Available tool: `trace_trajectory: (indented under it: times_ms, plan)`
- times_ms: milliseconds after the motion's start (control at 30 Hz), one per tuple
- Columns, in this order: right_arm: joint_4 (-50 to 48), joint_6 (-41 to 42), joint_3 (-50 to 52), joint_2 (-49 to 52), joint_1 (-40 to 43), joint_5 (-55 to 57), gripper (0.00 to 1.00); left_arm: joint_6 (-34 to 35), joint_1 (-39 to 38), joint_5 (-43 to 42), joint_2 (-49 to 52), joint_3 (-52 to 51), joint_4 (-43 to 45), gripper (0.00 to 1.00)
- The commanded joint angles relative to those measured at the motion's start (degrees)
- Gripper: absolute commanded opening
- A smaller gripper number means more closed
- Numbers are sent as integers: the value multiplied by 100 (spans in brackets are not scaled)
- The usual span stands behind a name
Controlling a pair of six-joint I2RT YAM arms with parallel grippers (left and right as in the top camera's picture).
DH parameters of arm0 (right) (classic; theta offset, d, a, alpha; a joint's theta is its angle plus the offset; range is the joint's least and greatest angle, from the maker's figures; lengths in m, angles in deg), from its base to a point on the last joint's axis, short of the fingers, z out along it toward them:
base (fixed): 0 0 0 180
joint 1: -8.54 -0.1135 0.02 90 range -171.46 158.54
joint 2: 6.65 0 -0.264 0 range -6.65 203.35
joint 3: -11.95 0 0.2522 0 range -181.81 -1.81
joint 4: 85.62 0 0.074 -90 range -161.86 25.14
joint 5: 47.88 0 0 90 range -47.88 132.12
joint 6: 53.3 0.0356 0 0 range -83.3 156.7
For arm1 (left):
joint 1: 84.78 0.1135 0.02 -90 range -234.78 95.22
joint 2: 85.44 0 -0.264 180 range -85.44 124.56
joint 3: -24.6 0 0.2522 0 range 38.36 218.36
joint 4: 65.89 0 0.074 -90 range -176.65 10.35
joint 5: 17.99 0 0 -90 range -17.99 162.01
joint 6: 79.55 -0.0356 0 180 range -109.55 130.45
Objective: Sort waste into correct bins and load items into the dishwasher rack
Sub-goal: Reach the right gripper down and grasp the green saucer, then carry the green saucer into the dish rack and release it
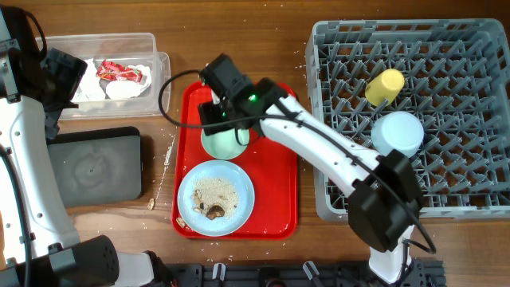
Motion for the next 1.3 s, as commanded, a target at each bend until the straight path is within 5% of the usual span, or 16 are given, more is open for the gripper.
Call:
trace_trajectory:
  times_ms: [0,500,667,900,967,1100,1267]
  plan:
    - [-404,341,94,391,-267,212,54,52,11,15,33,2,9,100]
    - [-710,577,94,1338,-1027,2083,40,52,11,17,33,2,9,100]
    - [-682,575,94,1338,-1062,2057,7,52,11,15,33,2,9,100]
    - [350,424,-841,640,-804,1746,4,52,11,17,33,2,9,100]
    - [601,114,-960,-66,-337,1504,4,52,11,15,33,2,9,100]
    - [1886,-308,-957,-1539,1919,-297,4,52,11,15,33,2,9,100]
    - [3679,-1071,-664,-1779,4179,-1759,4,52,11,17,33,2,9,100]
